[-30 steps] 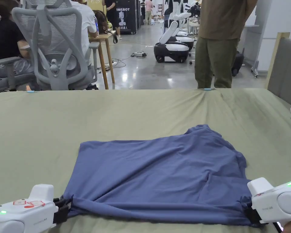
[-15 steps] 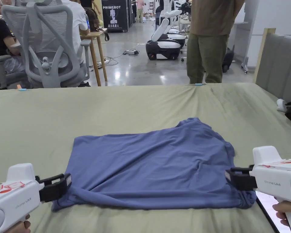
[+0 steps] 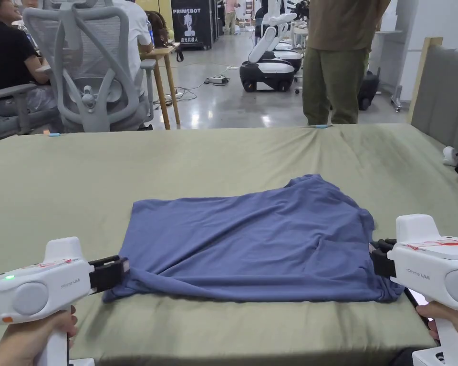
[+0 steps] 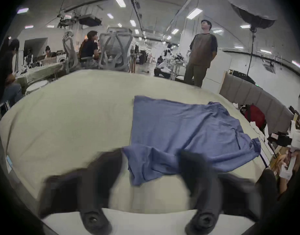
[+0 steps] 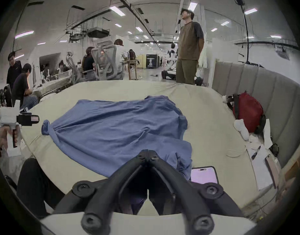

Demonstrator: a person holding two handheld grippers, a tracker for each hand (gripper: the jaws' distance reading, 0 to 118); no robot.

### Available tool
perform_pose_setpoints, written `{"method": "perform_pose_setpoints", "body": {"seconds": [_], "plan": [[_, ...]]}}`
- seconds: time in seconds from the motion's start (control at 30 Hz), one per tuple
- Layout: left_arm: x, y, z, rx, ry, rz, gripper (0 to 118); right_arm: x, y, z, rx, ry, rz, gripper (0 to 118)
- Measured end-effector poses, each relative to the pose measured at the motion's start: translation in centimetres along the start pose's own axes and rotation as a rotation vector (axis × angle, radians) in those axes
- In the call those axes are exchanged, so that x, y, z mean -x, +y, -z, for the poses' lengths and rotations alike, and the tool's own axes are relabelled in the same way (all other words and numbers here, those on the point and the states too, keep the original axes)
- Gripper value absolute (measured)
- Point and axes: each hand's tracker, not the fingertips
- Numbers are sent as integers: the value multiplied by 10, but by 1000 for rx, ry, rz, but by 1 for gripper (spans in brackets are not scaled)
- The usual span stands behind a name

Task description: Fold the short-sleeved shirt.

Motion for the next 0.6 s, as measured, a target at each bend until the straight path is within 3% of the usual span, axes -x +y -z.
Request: {"method": "perform_pose_setpoints", "body": {"seconds": [0.03,0.07,0.13,0.23,0.27,0.33,0.53,0.57,0.6], "plan": [[1,1,9,22,34,-7,100,0,0,-1,0,0,0,0],[2,1,17,21,42,-3,99,-10,-10,8,1,1,0,0],[0,3,30,46,48,16,86,-11,-11,8,3,-1,-1,0],[-1,-2,48,107,93,47,81,-13,-8,9,16,-15,-3,0],[-2,-2,50,115,88,48,68,-14,-9,9,19,-17,-2,0],[-1,-7,52,127,76,44,11,-22,-17,16,28,-29,11,0],[-4,-6,36,83,56,0,11,-37,-10,30,67,-59,25,1],[-4,-5,34,79,48,-1,11,-41,-9,35,78,-55,23,9],[-5,-4,31,77,44,2,11,-39,-9,37,89,-51,26,35]]}}
